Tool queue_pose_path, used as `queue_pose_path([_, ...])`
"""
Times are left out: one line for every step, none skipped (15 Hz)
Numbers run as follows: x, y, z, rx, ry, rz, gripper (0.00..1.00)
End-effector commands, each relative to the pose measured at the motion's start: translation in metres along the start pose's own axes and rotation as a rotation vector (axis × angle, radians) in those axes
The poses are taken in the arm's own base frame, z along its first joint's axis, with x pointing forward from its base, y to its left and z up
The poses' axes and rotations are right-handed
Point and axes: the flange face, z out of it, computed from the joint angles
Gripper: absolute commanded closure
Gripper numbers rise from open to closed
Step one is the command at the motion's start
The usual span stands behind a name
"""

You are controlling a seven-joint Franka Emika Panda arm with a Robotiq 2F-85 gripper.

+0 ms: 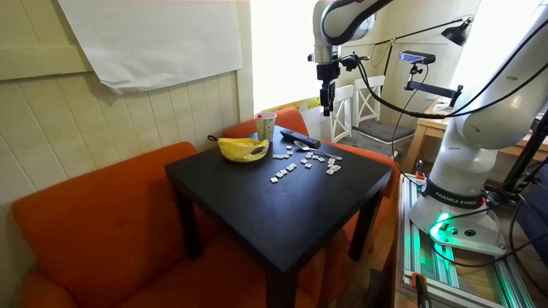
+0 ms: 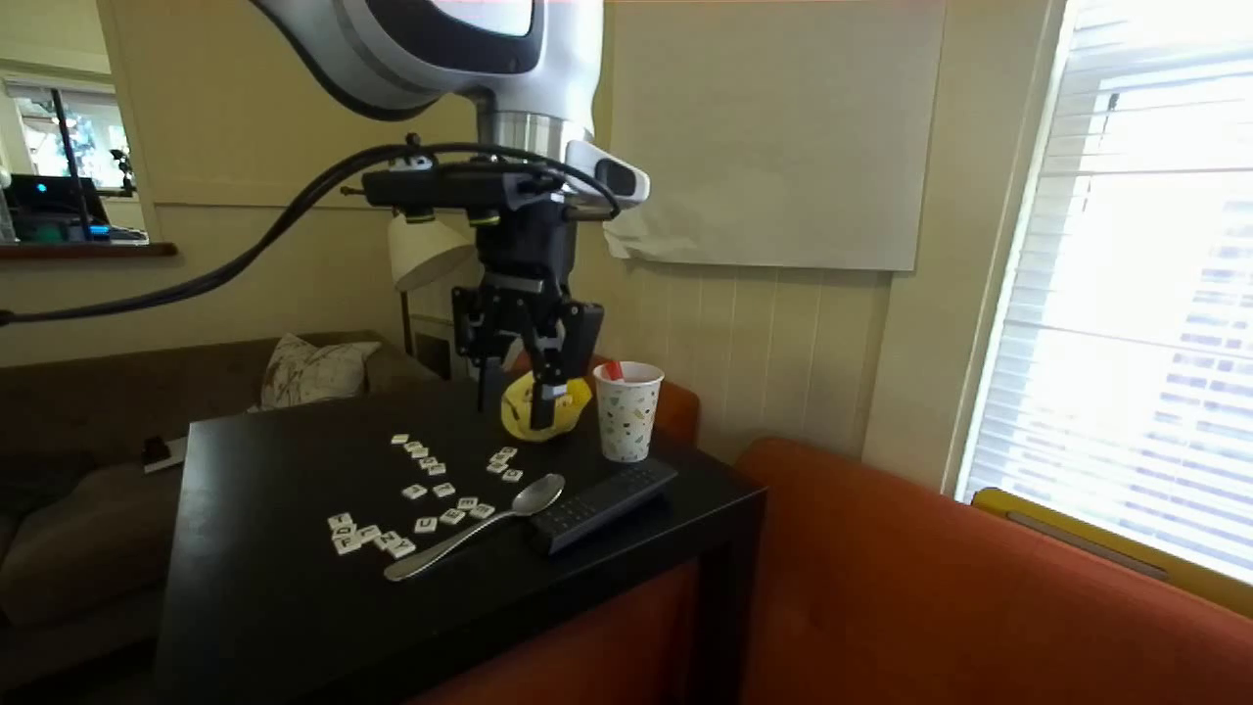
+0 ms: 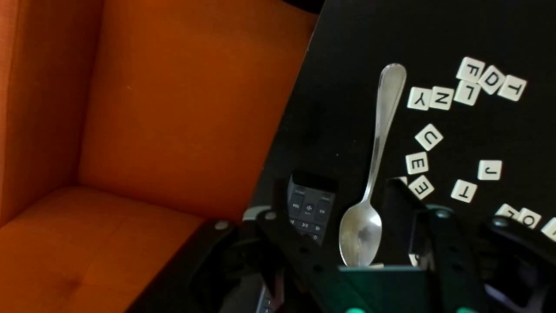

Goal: Press one button on the remote

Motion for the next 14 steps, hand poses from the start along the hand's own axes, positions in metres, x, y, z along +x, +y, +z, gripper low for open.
queue_pose_path([-0.004, -0.002, 0.016, 0.049, 0.040, 0.114, 0.70])
queue_pose_path([-0.003, -0.004, 0.021, 0.059, 0.050, 0.140, 0.76])
queue_pose_path([-0.001, -0.006, 0.028, 0.063, 0.060, 0.169, 0.84])
queue_pose_path([0.001, -0.009, 0.035, 0.070, 0.064, 0.192, 0.91])
queue_pose_path([0.004, -0.012, 0.041, 0.071, 0.073, 0.218, 0.97])
queue_pose_path([0.006, -0.015, 0.049, 0.074, 0.078, 0.243, 1.00])
queue_pose_path([0.008, -0.018, 0.056, 0.074, 0.088, 0.270, 1.00])
queue_pose_path([0.011, -0.020, 0.063, 0.085, 0.101, 0.296, 1.00])
queue_pose_path([0.013, -0.025, 0.070, 0.108, 0.117, 0.310, 1.00])
queue_pose_path([0.009, -0.019, 0.057, 0.078, 0.095, 0.263, 1.00])
queue_pose_path([0.010, -0.021, 0.062, 0.079, 0.092, 0.264, 0.99])
queue_pose_path([0.011, -0.021, 0.063, 0.079, 0.090, 0.263, 0.99])
queue_pose_path([0.011, -0.021, 0.062, 0.079, 0.091, 0.264, 0.99])
queue_pose_path([0.011, -0.020, 0.062, 0.078, 0.093, 0.265, 0.99])
